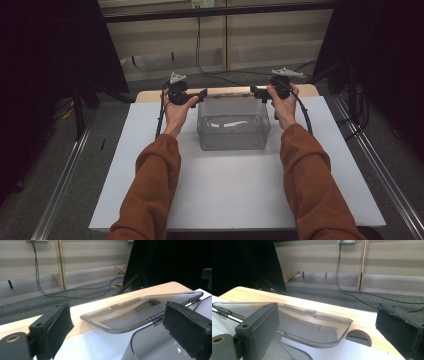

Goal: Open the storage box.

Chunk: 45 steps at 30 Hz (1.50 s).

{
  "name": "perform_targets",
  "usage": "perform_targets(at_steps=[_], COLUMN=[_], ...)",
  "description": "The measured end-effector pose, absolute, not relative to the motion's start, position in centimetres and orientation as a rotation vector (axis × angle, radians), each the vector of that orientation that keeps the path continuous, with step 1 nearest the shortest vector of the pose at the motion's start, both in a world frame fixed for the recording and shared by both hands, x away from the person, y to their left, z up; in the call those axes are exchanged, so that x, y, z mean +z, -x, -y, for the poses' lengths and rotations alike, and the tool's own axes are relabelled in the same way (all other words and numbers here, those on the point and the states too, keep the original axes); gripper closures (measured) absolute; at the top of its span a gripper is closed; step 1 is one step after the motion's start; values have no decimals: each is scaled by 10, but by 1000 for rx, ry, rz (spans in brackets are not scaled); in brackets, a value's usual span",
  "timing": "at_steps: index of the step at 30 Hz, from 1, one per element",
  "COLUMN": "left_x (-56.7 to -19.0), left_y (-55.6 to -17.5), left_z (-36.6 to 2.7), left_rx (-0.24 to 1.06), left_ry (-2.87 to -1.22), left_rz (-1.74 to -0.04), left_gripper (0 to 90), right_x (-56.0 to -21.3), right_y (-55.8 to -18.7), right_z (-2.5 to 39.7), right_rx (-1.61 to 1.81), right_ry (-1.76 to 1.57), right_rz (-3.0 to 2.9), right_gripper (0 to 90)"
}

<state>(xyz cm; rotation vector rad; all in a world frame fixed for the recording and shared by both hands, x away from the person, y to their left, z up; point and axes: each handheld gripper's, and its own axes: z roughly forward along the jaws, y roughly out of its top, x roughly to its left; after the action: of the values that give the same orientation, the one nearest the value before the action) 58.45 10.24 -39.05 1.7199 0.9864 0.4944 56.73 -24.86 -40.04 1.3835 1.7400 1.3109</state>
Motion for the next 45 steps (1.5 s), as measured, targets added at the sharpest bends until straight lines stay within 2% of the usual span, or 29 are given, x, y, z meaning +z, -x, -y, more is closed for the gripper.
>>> perform_targets(at_steps=[10, 45], left_x=[-396, -394], left_y=[-563, -500], left_z=[-111, -142], left_rx=[512, 563], left_ry=[-1708, -1609], left_rz=[-956, -912], left_gripper=[44, 36], right_x=[-396, -393], right_y=[-548, -494], right_z=[248, 252], right_rx=[1322, 1361], right_ry=[-1319, -1223], right_rz=[-1723, -1643], right_gripper=[31, 15])
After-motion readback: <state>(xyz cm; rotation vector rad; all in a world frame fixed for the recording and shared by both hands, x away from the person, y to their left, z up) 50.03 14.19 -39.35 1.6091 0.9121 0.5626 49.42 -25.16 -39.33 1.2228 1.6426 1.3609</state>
